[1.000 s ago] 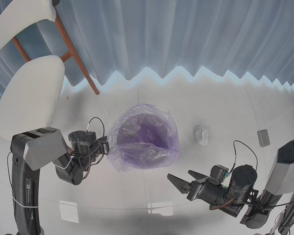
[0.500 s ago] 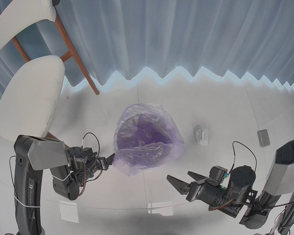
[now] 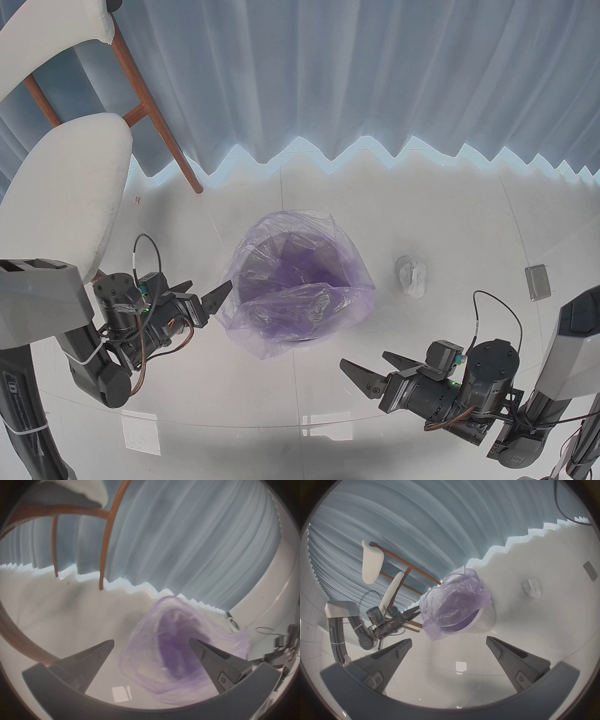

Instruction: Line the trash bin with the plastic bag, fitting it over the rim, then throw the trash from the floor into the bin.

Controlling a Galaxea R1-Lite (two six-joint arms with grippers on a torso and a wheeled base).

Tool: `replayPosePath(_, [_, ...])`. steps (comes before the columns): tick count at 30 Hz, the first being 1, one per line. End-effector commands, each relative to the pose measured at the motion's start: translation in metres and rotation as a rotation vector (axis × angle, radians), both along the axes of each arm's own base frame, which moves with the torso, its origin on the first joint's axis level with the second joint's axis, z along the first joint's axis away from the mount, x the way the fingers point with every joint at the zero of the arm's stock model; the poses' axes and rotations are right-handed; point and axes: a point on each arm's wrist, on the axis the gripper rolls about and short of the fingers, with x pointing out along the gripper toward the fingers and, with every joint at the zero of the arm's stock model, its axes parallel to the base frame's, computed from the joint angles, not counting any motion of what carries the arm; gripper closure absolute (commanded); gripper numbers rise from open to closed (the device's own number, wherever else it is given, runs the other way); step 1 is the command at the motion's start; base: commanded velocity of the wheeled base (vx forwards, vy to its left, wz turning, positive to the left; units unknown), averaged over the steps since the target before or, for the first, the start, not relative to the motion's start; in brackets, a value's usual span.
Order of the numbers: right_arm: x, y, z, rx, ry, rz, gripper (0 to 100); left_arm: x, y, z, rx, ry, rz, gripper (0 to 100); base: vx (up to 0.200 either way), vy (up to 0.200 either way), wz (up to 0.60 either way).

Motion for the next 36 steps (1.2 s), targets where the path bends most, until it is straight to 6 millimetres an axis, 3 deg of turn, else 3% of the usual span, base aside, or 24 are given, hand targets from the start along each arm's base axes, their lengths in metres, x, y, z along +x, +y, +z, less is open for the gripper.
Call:
replayPosePath(1, [0.002, 0.002, -0.003, 0.002, -0.002, 0.001, 0, -0.046, -0.016, 0.048, -0.034, -0.1, -0.22, 0, 0.0, 0.0, 0.0])
replayPosePath(4, [0.001, 0.002, -0.003, 0.003, -0.002, -0.001, 0, -0.047, -0.023, 0.047, -0.031, -0.103, -0.283, 0, 0.0, 0.0, 0.0])
replayPosePath(10, [-0.001, 0.0, 0.007, 0.028, -0.024, 0.0, 0, -0.028, -0.05, 0.034, 0.059, -0.168, -0.386, 0, 0.0, 0.0, 0.0])
replayPosePath(18, [-0.001, 0.0, 0.007, 0.029, -0.027, 0.002, 0, -0.03, -0.078, 0.028, 0.053, -0.173, -0.482, 0, 0.0, 0.0, 0.0])
replayPosePath(19, [-0.001, 0.0, 0.009, 0.032, -0.031, -0.001, 0, -0.027, -0.087, 0.018, 0.062, -0.158, -0.494, 0, 0.0, 0.0, 0.0])
replayPosePath(23, [-0.002, -0.001, 0.014, 0.048, -0.045, -0.001, 0, -0.027, -0.094, 0.01, 0.066, -0.138, -0.514, 0, 0.0, 0.0, 0.0])
replayPosePath(24, [-0.002, -0.001, 0.016, 0.052, -0.05, -0.001, 0, -0.028, -0.094, 0.008, 0.069, -0.133, -0.517, 100, 0.0, 0.0, 0.0])
replayPosePath(29, [-0.002, -0.011, 0.036, 0.105, -0.105, -0.022, 0, -0.041, -0.097, 0.0, 0.113, -0.112, -0.548, 100, 0.0, 0.0, 0.0])
replayPosePath(36, [0.007, -0.024, 0.046, 0.116, -0.145, -0.074, 0, -0.07, -0.095, -0.039, 0.26, -0.007, -0.625, 100, 0.0, 0.0, 0.0])
